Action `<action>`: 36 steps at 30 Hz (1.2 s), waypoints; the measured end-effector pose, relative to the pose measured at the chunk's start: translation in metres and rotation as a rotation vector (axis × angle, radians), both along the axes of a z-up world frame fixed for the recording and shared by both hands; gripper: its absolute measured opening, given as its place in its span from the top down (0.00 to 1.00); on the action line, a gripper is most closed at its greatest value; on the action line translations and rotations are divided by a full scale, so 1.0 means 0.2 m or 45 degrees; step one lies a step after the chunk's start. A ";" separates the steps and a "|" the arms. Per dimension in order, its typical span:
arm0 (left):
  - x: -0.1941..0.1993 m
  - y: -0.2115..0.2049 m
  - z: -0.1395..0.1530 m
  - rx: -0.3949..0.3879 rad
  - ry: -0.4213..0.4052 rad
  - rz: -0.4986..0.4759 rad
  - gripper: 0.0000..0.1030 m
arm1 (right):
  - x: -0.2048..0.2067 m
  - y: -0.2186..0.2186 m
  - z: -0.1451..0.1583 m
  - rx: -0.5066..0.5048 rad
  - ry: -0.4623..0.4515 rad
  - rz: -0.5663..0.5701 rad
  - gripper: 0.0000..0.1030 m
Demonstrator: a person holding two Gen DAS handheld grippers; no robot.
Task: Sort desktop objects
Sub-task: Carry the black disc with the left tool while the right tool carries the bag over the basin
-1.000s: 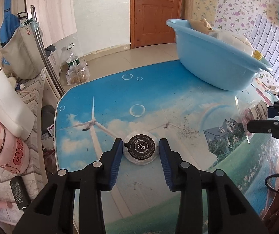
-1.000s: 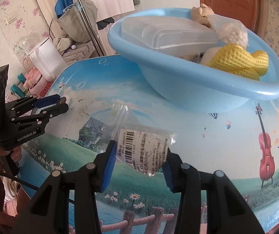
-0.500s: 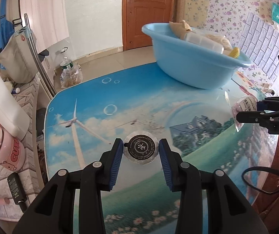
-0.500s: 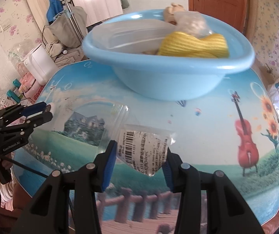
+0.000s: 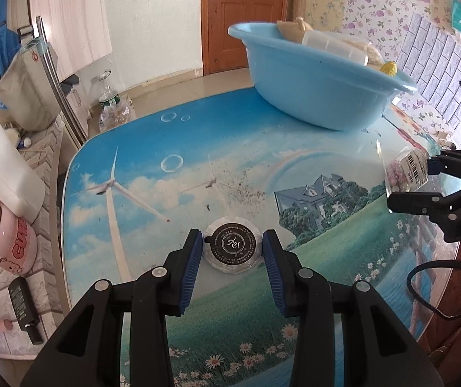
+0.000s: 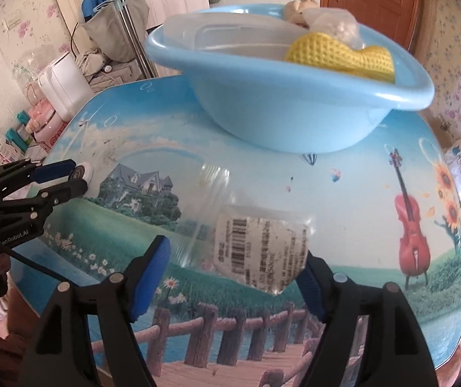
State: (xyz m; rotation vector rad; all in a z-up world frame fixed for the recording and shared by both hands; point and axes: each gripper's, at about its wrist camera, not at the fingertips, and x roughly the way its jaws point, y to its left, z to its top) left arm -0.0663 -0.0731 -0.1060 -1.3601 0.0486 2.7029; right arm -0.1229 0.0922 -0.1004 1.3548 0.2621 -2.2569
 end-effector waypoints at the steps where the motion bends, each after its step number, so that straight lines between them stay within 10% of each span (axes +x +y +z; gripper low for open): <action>1: 0.00 0.00 0.00 -0.005 0.004 -0.003 0.62 | -0.01 -0.01 0.00 0.010 0.008 0.002 0.26; 8: 0.00 0.02 -0.01 -0.006 0.048 0.031 0.56 | -0.01 -0.06 -0.02 0.077 0.064 0.017 0.27; 17: 0.01 0.02 0.01 0.034 0.031 0.025 0.64 | 0.00 0.00 0.04 0.011 0.065 0.026 0.58; 36: 0.09 0.06 0.29 0.076 0.162 0.024 0.64 | 0.18 -0.10 0.33 -0.189 0.139 0.320 0.61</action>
